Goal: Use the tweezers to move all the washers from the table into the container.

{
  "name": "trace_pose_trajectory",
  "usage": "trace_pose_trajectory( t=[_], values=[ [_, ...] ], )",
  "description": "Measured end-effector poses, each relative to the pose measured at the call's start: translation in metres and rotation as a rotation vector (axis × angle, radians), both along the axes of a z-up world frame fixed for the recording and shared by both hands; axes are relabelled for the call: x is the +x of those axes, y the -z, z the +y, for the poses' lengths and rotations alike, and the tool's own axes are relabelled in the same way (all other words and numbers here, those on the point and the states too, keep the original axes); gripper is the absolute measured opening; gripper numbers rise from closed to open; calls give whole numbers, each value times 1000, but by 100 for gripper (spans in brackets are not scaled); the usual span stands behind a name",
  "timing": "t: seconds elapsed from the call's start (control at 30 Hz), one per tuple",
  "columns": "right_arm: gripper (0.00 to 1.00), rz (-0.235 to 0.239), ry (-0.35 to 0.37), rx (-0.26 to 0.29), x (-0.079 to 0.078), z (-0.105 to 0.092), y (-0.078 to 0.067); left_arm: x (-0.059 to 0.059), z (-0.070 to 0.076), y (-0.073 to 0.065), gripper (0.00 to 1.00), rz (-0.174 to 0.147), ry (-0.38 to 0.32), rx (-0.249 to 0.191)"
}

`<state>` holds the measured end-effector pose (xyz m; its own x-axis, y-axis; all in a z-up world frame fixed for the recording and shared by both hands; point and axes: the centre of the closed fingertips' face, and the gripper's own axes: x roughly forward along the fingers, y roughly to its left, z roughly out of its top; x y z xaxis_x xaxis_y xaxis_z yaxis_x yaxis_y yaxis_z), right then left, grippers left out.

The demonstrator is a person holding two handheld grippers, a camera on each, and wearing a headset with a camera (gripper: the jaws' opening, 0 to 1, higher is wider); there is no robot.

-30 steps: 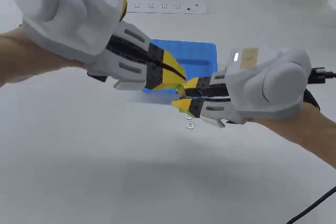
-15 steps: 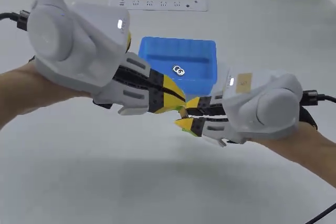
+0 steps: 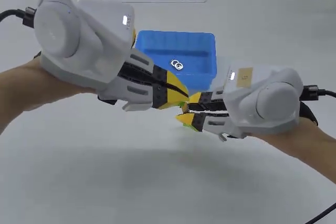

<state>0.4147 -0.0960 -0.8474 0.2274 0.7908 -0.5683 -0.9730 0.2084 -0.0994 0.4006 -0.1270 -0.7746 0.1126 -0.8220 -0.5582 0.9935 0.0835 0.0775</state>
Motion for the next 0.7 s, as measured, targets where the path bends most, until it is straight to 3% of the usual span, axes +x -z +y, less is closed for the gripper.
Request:
trace_pose_trajectory(
  t=[0.7],
  values=[
    [13, 10, 2, -14, -1, -3, 6, 0, -2, 4, 5, -2, 10, 6]
  ],
)
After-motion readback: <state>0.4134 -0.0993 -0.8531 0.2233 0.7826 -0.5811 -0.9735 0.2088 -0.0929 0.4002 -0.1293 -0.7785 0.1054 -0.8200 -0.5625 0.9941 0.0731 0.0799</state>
